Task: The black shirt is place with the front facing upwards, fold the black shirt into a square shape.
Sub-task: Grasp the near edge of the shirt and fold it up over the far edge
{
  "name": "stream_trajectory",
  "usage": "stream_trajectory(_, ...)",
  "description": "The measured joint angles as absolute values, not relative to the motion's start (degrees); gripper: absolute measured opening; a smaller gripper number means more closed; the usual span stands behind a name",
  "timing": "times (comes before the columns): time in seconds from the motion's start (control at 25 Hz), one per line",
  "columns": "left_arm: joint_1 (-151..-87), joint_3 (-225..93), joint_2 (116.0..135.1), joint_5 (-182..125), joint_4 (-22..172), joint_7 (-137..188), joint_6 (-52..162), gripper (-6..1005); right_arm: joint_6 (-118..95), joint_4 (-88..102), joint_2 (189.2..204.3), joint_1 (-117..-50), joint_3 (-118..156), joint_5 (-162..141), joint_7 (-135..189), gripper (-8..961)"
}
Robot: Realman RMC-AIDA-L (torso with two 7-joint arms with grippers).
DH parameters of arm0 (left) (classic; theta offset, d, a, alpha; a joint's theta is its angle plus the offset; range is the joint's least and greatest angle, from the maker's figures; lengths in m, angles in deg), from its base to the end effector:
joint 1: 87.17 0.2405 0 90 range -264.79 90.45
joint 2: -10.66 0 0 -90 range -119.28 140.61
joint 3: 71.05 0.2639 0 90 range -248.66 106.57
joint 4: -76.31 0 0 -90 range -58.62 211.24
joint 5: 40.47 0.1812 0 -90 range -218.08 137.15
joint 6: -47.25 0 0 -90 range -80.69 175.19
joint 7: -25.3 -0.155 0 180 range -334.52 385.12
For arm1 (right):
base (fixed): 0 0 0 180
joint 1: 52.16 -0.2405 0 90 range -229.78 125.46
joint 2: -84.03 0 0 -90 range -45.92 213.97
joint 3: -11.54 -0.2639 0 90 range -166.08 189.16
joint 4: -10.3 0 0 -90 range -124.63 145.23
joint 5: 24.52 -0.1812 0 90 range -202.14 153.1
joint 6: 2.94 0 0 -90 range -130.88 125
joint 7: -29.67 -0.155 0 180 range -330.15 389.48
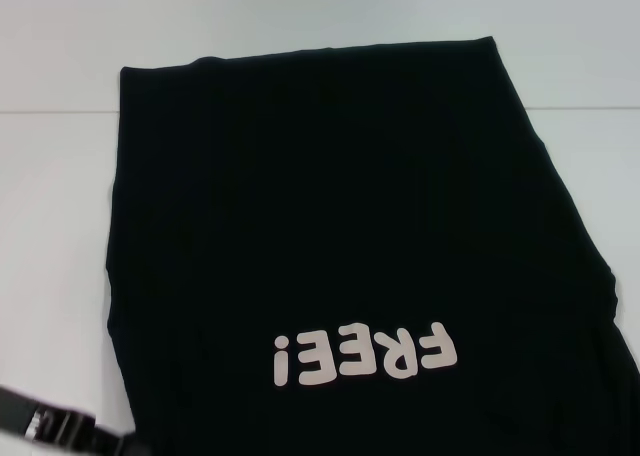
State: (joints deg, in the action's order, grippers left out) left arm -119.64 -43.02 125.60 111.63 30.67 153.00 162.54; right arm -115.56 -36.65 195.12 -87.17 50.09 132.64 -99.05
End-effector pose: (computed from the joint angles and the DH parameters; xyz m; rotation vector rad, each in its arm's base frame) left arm -0.2888 0.2500 0.0265 2.3775 1.7982 0.0370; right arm 0.3038 0.2649 0.0479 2.4877 -1.7498 0.3800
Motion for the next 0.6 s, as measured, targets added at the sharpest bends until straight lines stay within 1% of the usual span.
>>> stream_trajectory(0.08, -120.24, -44.47, 125.08, 109.77, 31.27, 152.73, 161.95, 33, -115.58, -36.64, 194.56, -86.92, 47.49, 129.31, -98.9, 21)
stream_trajectory(0.12, -120.57, -45.53, 124.8, 109.03, 31.68, 152.68, 161.46, 33, -115.58, -36.64, 194.56, -86.92, 47.49, 129.31, -98.9, 21)
stream_trajectory(0.36, -122.3, -54.07, 123.15, 103.75, 33.31, 152.97, 158.48, 33, -115.6, -36.18, 192.35, -86.46, 37.12, 120.4, -98.9, 20)
stream_trajectory(0.52, -122.4, -57.29, 122.82, 99.06, 33.66, 153.47, 154.33, 33, -114.22, -33.62, 190.79, -85.74, 33.15, 111.52, -98.9, 21)
stream_trajectory(0.6, -122.29, -58.42, 122.8, 96.23, 34.53, 153.48, 151.46, 33, -111.23, -31.61, 190.55, -85.26, 32.07, 107.37, -98.63, 21)
